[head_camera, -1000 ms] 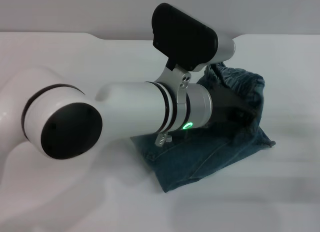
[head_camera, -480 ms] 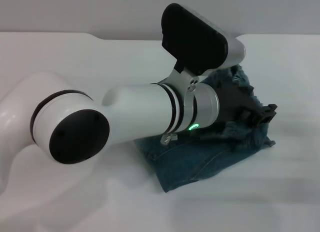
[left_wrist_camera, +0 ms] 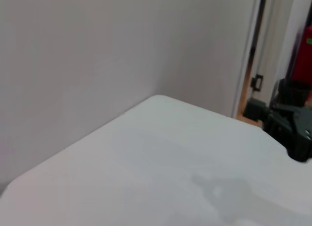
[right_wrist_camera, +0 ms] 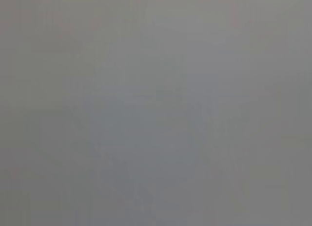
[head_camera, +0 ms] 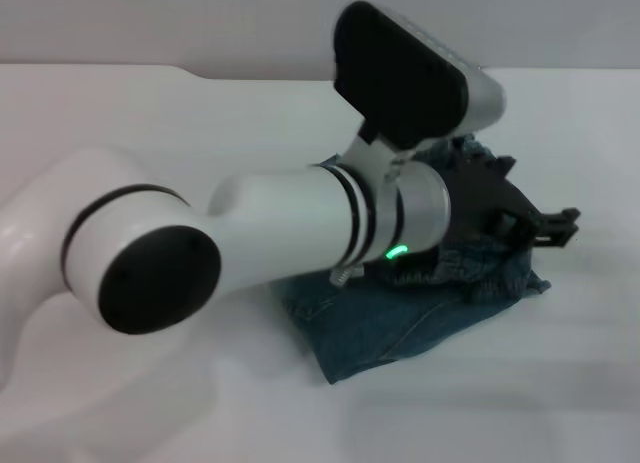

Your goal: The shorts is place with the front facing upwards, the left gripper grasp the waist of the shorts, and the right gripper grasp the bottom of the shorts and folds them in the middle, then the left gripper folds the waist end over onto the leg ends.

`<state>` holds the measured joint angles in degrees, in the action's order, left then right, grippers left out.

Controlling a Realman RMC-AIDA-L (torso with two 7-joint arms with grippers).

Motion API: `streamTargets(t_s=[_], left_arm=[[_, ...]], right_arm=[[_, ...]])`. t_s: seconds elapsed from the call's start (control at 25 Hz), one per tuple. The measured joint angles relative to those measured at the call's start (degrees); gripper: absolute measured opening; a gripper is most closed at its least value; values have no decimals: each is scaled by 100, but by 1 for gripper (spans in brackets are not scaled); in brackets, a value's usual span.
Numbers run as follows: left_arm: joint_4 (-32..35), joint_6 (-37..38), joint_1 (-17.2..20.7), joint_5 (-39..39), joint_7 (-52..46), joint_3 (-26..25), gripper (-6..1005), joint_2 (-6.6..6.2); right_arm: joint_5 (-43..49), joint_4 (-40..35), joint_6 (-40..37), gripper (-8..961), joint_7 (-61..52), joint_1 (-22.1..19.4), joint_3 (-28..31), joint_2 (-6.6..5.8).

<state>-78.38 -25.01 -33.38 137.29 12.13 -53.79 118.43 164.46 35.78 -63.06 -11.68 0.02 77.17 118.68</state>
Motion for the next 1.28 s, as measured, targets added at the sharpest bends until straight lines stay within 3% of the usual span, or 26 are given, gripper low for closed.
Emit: streamTargets(t_s=[0.24,0.48,0.68,0.84,1.08,1.28], left_arm=[[-415,287,513,341,151,-417,833,-13],[-485,883,924,402,252,-628,833,-16],[-327,918,922,393,253,-668,833,-8],[-248,956,901,387,237,-668,833,-6],[-131,1043,882,376,225,-672,833,-2],[-26,1044,842,373,199,-701,833,6]], right_arm=[[261,-9,75,0,-1,121,-280,-15],[267,60,261,0,7,342,-995,-145],[271,618,874,0,549,449,-1596,-184],[271,1454,1852,-1,859,494,-2039,-304],[271,2043,2447,-1,834,809,-2637,-497],[271,2315,2774,-1,827,921,-2946,-445]])
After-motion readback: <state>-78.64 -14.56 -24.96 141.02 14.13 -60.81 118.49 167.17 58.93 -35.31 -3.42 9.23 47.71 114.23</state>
